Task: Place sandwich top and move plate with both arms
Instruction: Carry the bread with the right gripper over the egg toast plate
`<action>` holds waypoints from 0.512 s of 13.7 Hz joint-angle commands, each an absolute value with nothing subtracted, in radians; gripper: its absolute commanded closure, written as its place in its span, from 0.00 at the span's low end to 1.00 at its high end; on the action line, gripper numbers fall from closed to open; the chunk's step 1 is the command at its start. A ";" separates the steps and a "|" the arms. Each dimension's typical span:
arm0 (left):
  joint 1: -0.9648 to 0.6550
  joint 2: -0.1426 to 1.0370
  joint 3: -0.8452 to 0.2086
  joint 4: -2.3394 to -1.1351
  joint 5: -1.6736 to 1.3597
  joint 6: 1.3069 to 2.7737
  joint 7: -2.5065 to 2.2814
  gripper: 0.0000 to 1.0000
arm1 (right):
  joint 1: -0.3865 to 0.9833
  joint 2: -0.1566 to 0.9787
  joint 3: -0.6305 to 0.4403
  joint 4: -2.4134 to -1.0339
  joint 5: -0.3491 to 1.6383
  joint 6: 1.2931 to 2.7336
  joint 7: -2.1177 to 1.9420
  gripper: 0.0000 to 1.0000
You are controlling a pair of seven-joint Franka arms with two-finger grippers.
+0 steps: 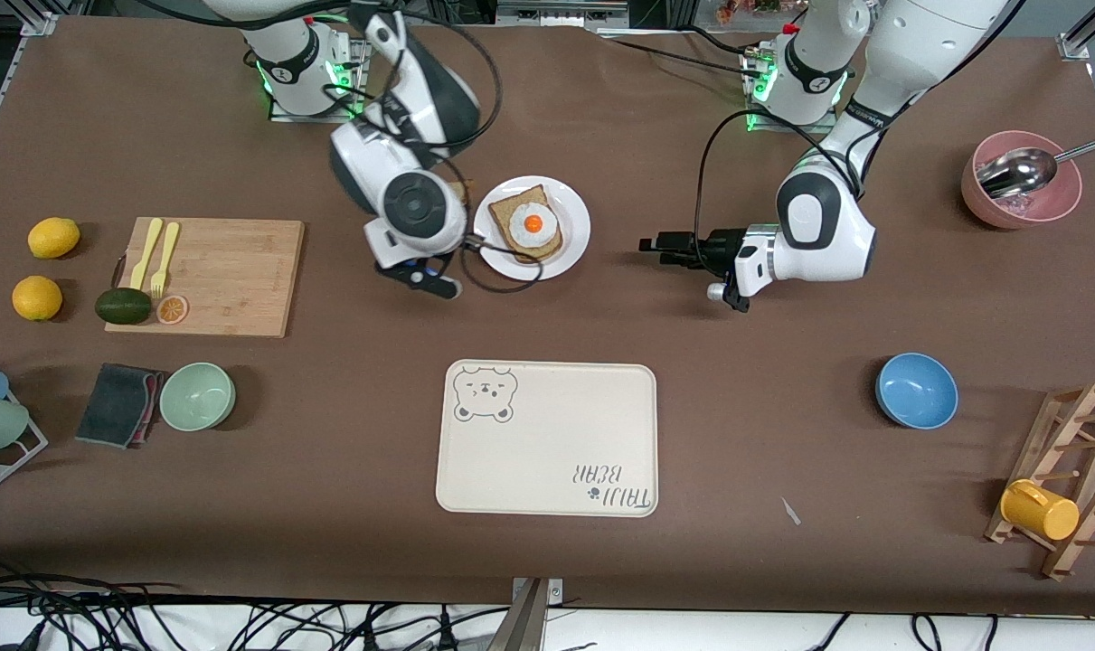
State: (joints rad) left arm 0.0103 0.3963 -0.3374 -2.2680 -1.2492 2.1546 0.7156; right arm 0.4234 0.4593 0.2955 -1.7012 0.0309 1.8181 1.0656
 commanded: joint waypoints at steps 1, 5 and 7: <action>-0.006 0.391 -0.354 -2.272 -1.327 2.163 0.779 0.16 | 0.503 0.575 0.290 -1.570 0.045 1.833 1.153 1.00; -0.006 0.391 -0.356 -2.312 -1.420 2.172 0.937 0.05 | 0.575 0.710 0.290 -1.417 0.035 1.876 1.218 1.00; -0.008 0.394 -0.356 -2.325 -1.472 2.175 0.991 0.01 | 0.601 0.724 0.288 -1.417 0.026 1.920 1.245 1.00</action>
